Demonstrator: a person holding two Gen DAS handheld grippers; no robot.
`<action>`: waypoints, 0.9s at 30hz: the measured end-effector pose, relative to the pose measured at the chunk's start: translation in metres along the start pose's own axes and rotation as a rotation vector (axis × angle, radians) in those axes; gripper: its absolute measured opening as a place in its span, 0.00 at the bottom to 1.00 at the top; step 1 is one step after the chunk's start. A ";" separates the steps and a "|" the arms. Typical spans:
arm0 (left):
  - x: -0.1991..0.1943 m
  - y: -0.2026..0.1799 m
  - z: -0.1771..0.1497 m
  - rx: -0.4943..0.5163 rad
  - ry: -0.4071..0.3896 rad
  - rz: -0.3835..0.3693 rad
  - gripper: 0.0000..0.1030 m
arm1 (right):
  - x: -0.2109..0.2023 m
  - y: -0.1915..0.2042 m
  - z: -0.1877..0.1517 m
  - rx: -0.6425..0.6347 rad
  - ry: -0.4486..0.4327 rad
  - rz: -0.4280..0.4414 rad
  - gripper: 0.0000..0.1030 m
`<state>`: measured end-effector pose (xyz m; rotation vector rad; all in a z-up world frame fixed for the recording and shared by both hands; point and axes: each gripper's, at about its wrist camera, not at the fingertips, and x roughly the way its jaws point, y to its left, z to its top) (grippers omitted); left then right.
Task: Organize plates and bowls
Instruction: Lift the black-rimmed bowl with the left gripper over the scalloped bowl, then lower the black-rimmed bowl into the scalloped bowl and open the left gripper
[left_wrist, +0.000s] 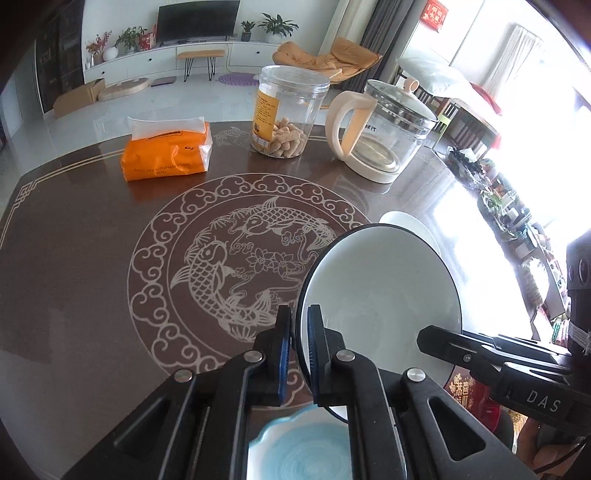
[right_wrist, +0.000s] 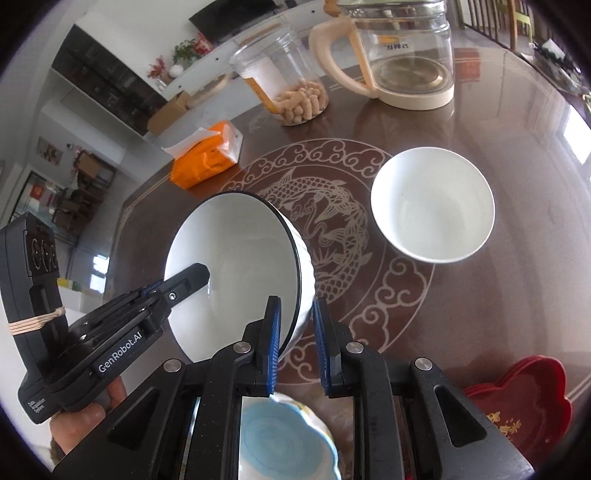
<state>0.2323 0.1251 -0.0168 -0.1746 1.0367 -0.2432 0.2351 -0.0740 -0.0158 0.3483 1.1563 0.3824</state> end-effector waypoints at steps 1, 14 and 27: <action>-0.010 -0.001 -0.012 -0.001 -0.011 0.002 0.08 | -0.007 0.005 -0.011 -0.012 0.001 0.002 0.20; -0.017 0.014 -0.139 -0.073 0.059 0.047 0.08 | 0.012 0.011 -0.133 -0.014 0.152 0.010 0.20; 0.006 0.016 -0.154 -0.079 0.091 0.039 0.09 | 0.030 0.000 -0.145 -0.029 0.156 -0.036 0.19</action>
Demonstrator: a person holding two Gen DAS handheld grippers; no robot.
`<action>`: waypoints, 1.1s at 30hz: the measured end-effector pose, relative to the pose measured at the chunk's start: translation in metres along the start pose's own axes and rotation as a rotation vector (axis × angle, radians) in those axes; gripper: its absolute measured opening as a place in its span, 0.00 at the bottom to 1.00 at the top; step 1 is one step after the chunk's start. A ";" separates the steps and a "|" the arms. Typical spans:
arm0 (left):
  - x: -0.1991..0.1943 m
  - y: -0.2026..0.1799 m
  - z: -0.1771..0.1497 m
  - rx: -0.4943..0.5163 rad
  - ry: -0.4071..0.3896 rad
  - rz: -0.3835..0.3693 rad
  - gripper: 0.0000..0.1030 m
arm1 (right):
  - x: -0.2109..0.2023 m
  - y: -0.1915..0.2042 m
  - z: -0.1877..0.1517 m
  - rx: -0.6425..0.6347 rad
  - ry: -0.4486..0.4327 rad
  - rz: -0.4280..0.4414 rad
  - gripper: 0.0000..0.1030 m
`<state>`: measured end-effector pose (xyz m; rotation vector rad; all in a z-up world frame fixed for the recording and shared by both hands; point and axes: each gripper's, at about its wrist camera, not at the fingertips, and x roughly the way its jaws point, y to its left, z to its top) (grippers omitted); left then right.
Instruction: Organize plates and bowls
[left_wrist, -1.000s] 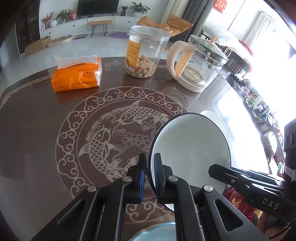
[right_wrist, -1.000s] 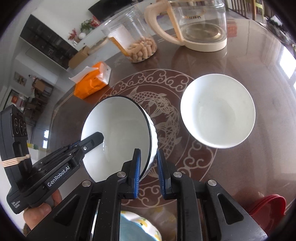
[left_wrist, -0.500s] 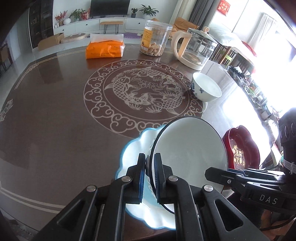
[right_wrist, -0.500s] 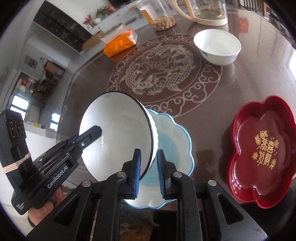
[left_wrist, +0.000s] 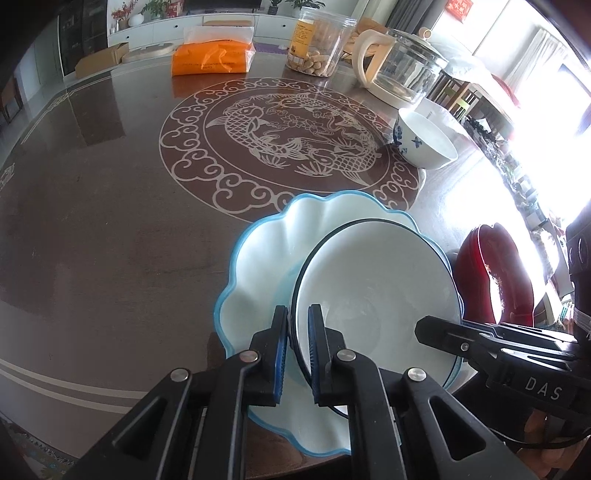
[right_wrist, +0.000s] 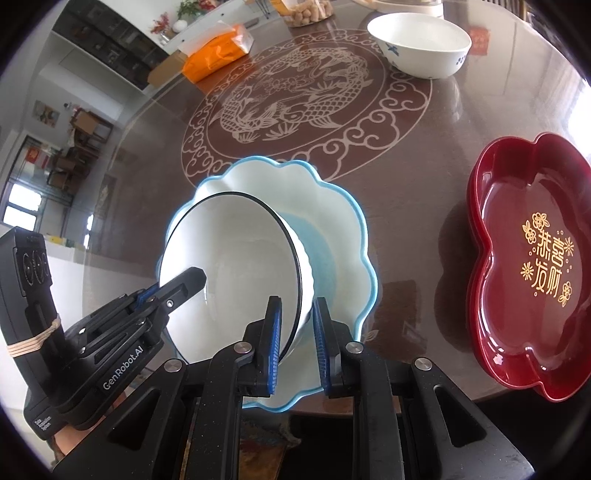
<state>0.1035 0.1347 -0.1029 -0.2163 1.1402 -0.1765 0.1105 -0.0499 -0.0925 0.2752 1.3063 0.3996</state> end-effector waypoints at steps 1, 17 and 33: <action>0.000 0.000 0.000 0.004 -0.002 0.003 0.09 | 0.000 0.001 0.000 -0.009 -0.003 -0.003 0.19; -0.025 0.004 0.003 -0.013 -0.145 0.012 0.14 | -0.037 0.009 -0.013 -0.095 -0.226 0.055 0.52; -0.110 0.012 -0.042 -0.015 -0.440 0.289 0.94 | -0.107 0.012 -0.140 -0.287 -0.894 -0.308 0.75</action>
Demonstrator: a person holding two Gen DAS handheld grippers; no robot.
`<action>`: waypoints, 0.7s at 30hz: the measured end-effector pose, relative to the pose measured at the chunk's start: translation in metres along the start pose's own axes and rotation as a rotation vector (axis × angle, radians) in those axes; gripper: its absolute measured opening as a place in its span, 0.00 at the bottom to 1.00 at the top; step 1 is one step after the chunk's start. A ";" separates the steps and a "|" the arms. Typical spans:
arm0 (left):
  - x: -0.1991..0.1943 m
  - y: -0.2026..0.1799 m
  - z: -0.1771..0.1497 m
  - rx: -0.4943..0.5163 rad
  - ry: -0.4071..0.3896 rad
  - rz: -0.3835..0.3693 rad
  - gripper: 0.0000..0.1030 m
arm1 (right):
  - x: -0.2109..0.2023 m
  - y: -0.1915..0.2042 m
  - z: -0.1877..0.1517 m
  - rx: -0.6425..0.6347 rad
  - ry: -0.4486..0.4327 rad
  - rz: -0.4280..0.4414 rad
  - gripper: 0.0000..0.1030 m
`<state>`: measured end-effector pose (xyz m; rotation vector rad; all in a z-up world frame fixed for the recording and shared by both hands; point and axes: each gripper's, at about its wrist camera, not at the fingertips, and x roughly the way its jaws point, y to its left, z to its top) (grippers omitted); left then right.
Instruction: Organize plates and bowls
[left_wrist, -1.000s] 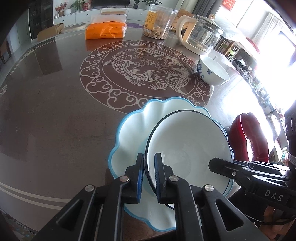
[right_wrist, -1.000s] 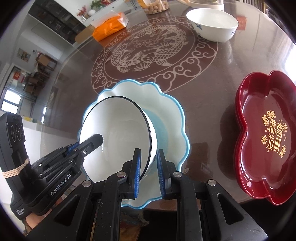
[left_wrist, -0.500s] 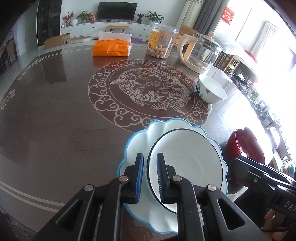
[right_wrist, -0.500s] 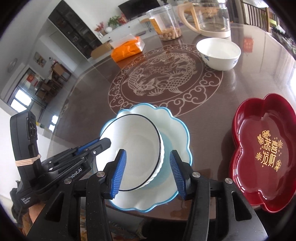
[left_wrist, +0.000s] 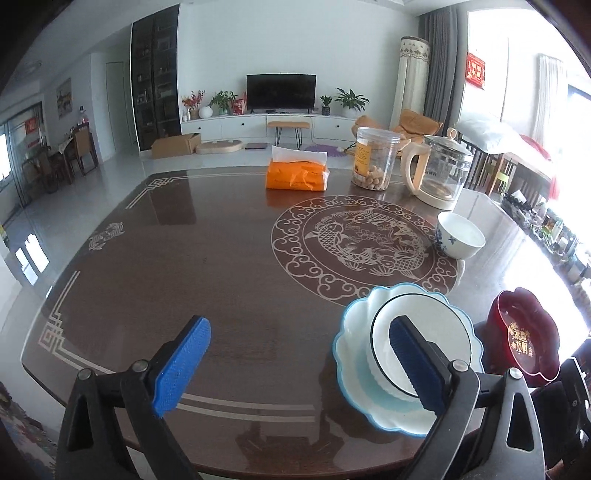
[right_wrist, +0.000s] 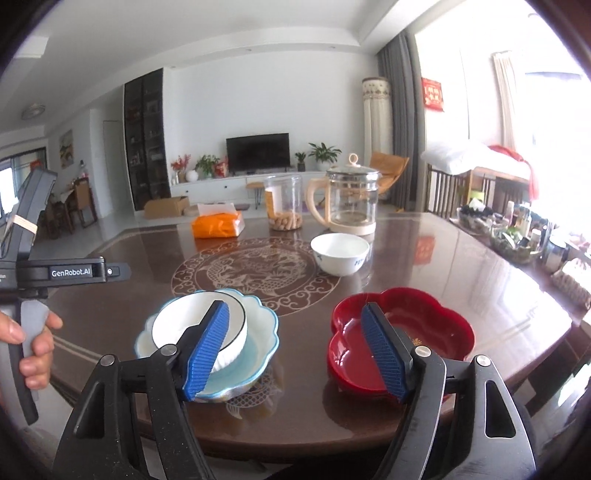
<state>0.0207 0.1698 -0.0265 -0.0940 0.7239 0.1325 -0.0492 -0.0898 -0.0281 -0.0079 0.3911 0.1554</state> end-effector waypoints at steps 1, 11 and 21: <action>-0.003 -0.002 -0.003 0.007 0.007 -0.001 0.94 | -0.001 0.000 -0.001 -0.010 -0.001 0.000 0.76; -0.001 -0.038 -0.025 0.001 0.185 -0.018 0.95 | 0.011 -0.011 -0.010 -0.005 0.082 0.063 0.76; -0.028 -0.047 -0.034 -0.043 0.101 0.169 0.95 | 0.003 -0.028 -0.011 0.020 0.039 0.109 0.76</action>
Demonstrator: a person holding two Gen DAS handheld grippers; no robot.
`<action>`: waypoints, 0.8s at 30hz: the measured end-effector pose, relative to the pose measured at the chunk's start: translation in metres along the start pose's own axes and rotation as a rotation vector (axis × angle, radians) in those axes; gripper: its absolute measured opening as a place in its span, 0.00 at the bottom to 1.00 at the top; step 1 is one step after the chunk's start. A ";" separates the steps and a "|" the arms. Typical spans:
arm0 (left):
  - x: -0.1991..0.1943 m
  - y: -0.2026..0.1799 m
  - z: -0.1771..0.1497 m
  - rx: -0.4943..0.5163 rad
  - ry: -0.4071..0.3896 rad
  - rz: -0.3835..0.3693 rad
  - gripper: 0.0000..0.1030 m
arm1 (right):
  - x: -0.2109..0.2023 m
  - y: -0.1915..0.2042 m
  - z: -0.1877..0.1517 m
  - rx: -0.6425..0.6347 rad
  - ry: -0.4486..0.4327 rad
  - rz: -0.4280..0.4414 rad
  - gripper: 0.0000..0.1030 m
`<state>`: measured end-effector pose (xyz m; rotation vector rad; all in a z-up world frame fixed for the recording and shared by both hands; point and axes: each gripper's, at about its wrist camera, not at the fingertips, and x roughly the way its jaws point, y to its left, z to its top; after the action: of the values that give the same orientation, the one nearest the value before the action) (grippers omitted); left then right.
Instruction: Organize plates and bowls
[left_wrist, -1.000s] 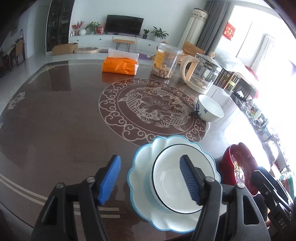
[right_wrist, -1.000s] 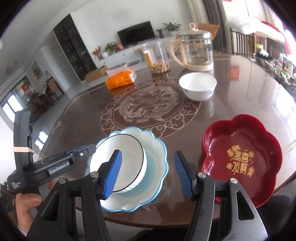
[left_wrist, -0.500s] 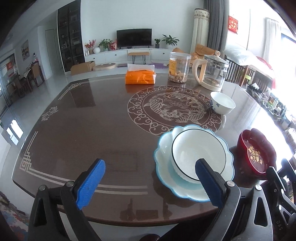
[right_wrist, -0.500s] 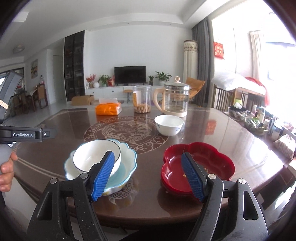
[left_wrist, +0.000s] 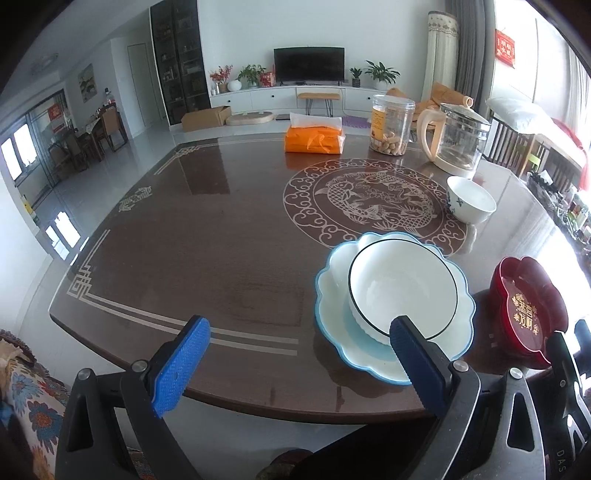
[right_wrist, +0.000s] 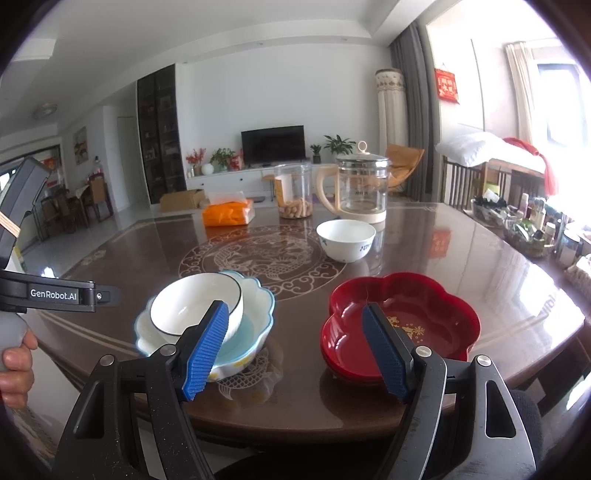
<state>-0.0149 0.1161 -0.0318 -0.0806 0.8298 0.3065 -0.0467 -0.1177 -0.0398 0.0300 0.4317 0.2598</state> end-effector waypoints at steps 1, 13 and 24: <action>-0.005 -0.003 -0.002 -0.003 -0.021 0.015 0.95 | -0.001 -0.002 -0.001 0.003 -0.003 0.005 0.76; -0.014 -0.010 -0.011 -0.029 0.095 -0.011 0.95 | 0.006 -0.025 -0.001 0.099 0.021 0.111 0.76; 0.002 0.021 0.001 -0.068 0.125 -0.026 0.95 | -0.010 -0.015 -0.004 0.026 -0.060 0.011 0.76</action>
<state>-0.0193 0.1364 -0.0317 -0.1752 0.9416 0.3078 -0.0532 -0.1348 -0.0409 0.0651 0.3756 0.2633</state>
